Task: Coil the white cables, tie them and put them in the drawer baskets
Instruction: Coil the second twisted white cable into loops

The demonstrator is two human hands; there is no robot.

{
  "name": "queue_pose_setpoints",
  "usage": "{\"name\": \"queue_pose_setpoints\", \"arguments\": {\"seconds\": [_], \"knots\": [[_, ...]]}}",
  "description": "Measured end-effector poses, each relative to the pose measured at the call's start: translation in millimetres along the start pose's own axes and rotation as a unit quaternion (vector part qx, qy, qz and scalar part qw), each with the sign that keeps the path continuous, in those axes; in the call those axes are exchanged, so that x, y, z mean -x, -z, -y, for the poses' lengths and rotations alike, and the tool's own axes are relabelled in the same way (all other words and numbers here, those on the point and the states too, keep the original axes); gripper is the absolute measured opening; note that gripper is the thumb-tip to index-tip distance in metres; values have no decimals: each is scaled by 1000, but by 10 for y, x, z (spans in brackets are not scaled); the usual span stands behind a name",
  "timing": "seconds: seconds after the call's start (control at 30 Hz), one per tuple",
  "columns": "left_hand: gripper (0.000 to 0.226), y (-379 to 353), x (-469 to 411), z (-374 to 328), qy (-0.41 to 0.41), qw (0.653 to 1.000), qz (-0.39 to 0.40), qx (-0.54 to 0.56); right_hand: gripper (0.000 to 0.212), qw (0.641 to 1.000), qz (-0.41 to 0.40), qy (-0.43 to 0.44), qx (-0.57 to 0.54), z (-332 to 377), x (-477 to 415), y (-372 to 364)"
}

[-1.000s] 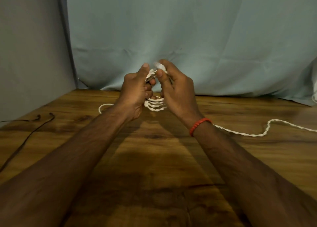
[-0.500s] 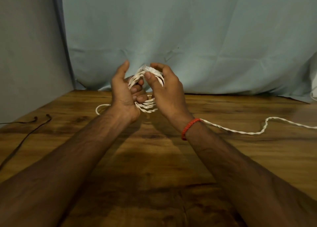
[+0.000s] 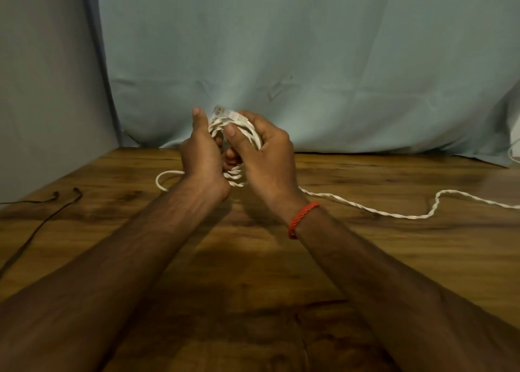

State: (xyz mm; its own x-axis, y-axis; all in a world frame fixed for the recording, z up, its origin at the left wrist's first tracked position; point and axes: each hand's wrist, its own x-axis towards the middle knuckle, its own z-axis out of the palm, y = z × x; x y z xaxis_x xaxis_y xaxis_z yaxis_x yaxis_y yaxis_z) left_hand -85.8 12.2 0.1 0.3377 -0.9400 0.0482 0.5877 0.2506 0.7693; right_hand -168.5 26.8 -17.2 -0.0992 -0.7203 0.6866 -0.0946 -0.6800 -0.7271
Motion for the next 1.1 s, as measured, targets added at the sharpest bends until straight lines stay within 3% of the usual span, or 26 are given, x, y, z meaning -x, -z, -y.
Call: {"name": "queue_pose_setpoints", "arguments": {"seconds": [0.13,0.23,0.4,0.53,0.67,0.73,0.9,1.1], "knots": [[56,-1,61,-43,-15,997,-65,40,41,1000,9,16,13,30,124,-127],[72,-16,120,-75,-17,996,-86,29,39,998,-21,-30,-56,97,159,-223],[65,-117,273,26,10,999,-2,41,21,994,-85,-41,-64,135,18,-65],[72,-136,272,72,29,998,63,9,15,993,-108,-38,-36,128,-124,88],[71,-131,263,68,-22,996,81,-13,30,992,-85,-75,-54,98,-198,102],[72,-103,204,65,-40,996,78,-31,40,995,-71,-69,1,81,-215,121],[70,-15,82,60,15,985,169,-8,39,994,-17,-100,49,26,-272,172],[62,-31,42,54,63,973,214,-58,34,993,29,-46,102,5,-296,299]]}}
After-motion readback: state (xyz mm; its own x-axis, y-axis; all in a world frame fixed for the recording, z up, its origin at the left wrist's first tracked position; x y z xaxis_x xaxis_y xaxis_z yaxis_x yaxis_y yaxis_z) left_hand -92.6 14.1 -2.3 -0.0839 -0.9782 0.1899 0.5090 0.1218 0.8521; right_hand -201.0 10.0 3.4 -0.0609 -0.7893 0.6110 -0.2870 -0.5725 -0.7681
